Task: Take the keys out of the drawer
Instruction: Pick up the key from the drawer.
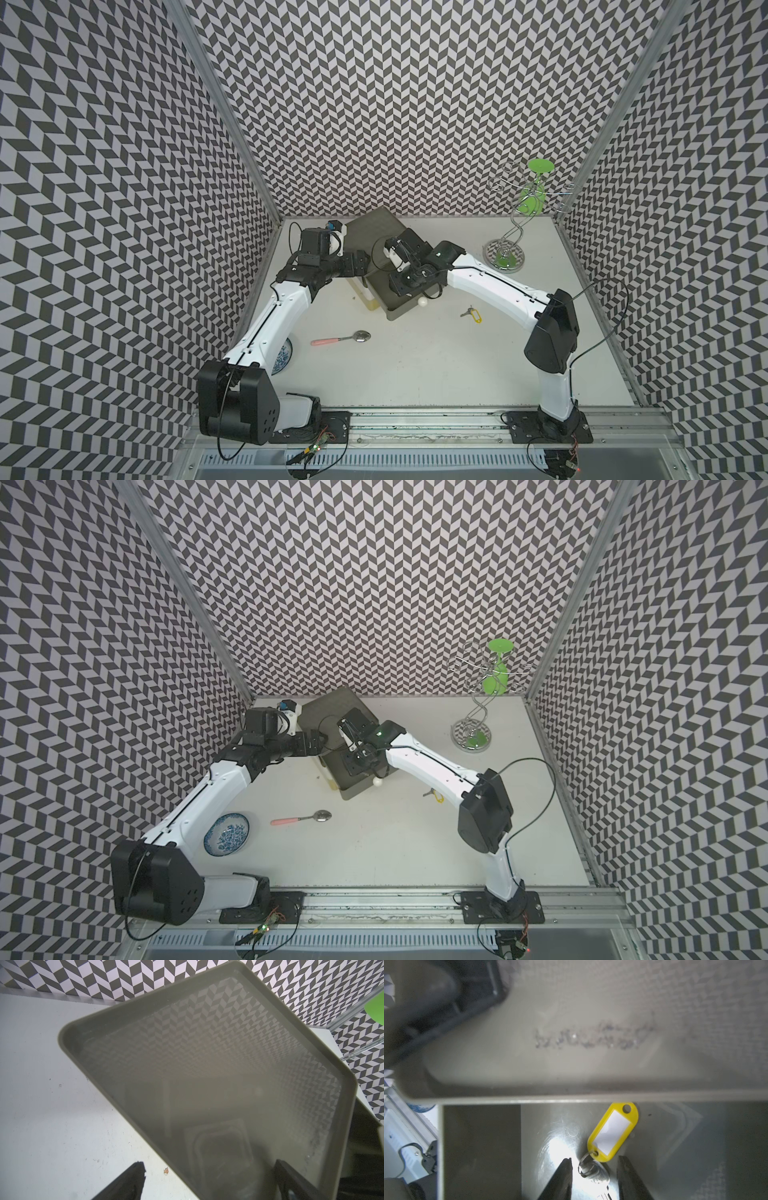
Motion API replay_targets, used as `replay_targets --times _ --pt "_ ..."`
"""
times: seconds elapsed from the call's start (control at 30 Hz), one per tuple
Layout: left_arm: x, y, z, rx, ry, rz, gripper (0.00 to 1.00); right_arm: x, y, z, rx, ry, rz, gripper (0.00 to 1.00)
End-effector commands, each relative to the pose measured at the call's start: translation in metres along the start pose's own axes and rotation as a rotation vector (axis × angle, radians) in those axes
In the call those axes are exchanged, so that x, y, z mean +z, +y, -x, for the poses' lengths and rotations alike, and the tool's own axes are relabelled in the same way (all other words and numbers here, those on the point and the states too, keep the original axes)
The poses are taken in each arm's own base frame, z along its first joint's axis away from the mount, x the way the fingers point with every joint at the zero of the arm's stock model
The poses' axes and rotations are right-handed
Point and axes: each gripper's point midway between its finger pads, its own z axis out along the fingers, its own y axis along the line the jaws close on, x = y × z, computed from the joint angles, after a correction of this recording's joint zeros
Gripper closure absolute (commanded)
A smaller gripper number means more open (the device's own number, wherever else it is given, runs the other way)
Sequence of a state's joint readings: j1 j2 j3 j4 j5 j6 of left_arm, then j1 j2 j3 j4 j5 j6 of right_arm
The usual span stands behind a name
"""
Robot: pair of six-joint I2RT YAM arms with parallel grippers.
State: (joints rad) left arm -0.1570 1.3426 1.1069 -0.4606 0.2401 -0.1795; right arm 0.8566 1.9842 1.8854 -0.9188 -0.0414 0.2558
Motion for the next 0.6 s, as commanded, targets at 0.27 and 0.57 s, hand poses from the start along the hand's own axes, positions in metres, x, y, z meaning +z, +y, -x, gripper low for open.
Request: replay_targets --times 0.27,0.57 --pt "0.013 0.017 -0.041 -0.004 0.137 0.062 0.0 -0.004 -0.002 0.011 -0.01 -0.053 -0.034 0.78" --pt "0.014 0.018 -0.041 -0.003 0.137 0.067 0.0 -0.015 -0.007 0.02 -0.009 -0.09 -0.055 0.95"
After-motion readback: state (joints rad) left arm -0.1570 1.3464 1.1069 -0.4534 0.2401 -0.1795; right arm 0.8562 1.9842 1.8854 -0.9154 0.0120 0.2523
